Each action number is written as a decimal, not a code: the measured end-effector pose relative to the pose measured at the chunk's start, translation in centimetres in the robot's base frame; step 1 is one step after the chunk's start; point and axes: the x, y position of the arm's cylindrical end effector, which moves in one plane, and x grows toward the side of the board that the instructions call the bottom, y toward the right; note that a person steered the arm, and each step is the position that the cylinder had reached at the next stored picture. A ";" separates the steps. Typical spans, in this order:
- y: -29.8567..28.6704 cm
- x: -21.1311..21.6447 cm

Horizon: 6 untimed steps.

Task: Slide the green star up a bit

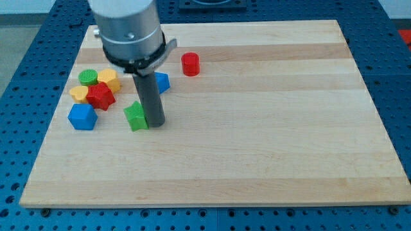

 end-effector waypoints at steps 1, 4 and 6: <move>0.2 3.0; -3.7 -0.6; -1.8 -1.3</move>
